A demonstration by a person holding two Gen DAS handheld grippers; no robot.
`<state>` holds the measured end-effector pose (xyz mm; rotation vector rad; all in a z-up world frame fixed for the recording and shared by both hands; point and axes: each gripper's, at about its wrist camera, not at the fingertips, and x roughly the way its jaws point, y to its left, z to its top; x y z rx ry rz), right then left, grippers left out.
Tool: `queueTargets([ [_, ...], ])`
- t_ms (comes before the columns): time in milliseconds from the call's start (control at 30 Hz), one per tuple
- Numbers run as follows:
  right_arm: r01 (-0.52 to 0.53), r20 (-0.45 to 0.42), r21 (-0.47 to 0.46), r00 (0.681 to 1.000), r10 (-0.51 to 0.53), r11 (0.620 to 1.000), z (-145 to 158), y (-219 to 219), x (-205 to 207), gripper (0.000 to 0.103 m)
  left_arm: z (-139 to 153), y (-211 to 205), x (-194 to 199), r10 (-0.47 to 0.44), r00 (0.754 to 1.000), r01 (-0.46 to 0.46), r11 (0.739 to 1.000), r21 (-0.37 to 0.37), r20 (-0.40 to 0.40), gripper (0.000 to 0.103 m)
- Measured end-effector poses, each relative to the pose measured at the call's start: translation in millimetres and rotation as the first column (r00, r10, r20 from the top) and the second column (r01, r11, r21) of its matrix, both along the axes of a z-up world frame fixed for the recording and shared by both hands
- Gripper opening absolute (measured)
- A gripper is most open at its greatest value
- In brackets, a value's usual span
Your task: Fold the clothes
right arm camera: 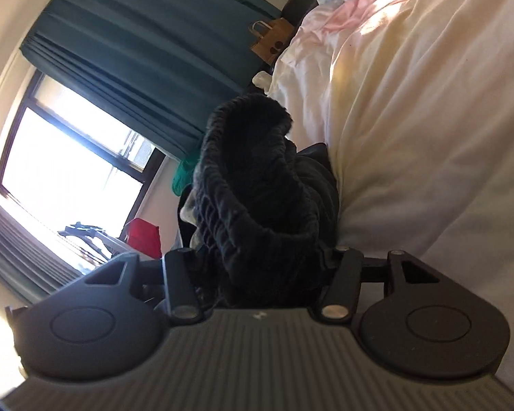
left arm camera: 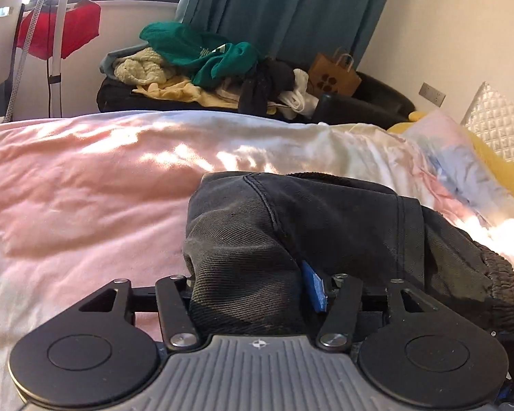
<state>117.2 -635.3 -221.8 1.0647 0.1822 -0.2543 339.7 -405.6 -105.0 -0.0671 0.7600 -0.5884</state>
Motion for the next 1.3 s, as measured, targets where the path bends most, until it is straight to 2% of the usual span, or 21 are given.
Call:
queueTargets([
  [67,0.012,-0.020,0.035,1.000,-0.011,0.999,3,0,-2,0.064,3,9,3,0.022,0.998,-0.023,1.000,-0.009,-0.057,0.070],
  [133,0.035,-0.040,0.080,0.999,-0.032,0.996,4,3,-7,0.066,14,18,2,0.037,0.996,-0.034,0.999,0.032,-0.082,0.072],
  [200,0.055,-0.081,0.079,0.996,-0.048,0.995,8,15,-16,0.066,32,26,-10,0.025,0.998,-0.020,0.997,0.078,-0.064,0.074],
  [233,0.057,-0.106,0.067,0.993,-0.050,0.996,13,20,-20,0.066,44,34,-22,0.017,0.999,-0.013,0.996,0.094,-0.044,0.079],
  [333,0.056,-0.137,0.005,0.989,-0.055,0.998,41,37,-43,0.066,80,54,-58,-0.011,1.000,0.011,0.995,0.102,0.007,0.082],
  [567,-0.002,-0.109,-0.218,0.994,-0.023,0.976,139,90,-98,0.066,164,103,-146,-0.068,0.989,0.061,0.997,0.056,0.132,0.086],
  [633,-0.017,-0.105,-0.287,0.994,-0.014,0.958,168,109,-114,0.066,186,118,-174,-0.072,0.983,0.066,0.997,0.042,0.168,0.088],
  [700,-0.030,-0.100,-0.358,0.995,-0.006,0.933,194,128,-129,0.066,208,136,-203,-0.078,0.973,0.074,0.997,0.028,0.215,0.092],
  [767,-0.040,-0.104,-0.420,0.995,-0.005,0.907,214,146,-145,0.066,224,151,-231,-0.078,0.960,0.076,0.997,0.020,0.269,0.103],
  [800,-0.045,-0.108,-0.450,0.994,-0.004,0.892,223,155,-153,0.066,232,159,-247,-0.079,0.951,0.079,0.997,0.010,0.301,0.103],
  [900,-0.055,-0.104,-0.512,0.995,0.001,0.857,239,176,-173,0.066,244,179,-287,-0.098,0.930,0.102,0.995,0.008,0.354,0.103],
  [1033,-0.054,-0.101,-0.572,0.995,-0.004,0.818,247,201,-197,0.066,242,203,-329,-0.092,0.924,0.104,0.995,-0.013,0.371,0.103],
  [1133,-0.062,-0.102,-0.608,0.995,0.000,0.792,244,217,-206,0.066,233,221,-350,-0.076,0.934,0.087,0.996,-0.017,0.350,0.103],
  [1300,-0.048,-0.093,-0.637,0.996,-0.014,0.769,229,232,-209,0.066,213,241,-375,-0.031,0.909,0.020,0.999,0.032,0.416,0.103],
])
